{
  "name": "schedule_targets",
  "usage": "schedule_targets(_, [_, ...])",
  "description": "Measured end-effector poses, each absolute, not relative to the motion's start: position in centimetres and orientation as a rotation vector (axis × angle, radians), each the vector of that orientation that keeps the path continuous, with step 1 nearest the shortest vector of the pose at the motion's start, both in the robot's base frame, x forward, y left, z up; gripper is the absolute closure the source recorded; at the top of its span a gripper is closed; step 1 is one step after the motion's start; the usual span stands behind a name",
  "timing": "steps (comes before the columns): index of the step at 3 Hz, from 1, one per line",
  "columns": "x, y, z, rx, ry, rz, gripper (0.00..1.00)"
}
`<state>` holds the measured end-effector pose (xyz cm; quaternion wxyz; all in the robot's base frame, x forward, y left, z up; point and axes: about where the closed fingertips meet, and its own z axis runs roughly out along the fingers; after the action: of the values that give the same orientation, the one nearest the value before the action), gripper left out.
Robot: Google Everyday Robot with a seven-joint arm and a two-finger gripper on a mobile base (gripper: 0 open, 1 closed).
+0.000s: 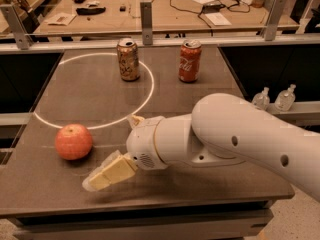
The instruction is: Move apple near orange can
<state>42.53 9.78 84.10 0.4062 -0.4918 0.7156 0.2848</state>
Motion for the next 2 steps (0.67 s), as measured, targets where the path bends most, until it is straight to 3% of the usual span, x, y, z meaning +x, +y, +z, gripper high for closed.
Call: schedule_targets(2, [44.8,13.3,83.3,-1.141,1.856,0.729,0.0])
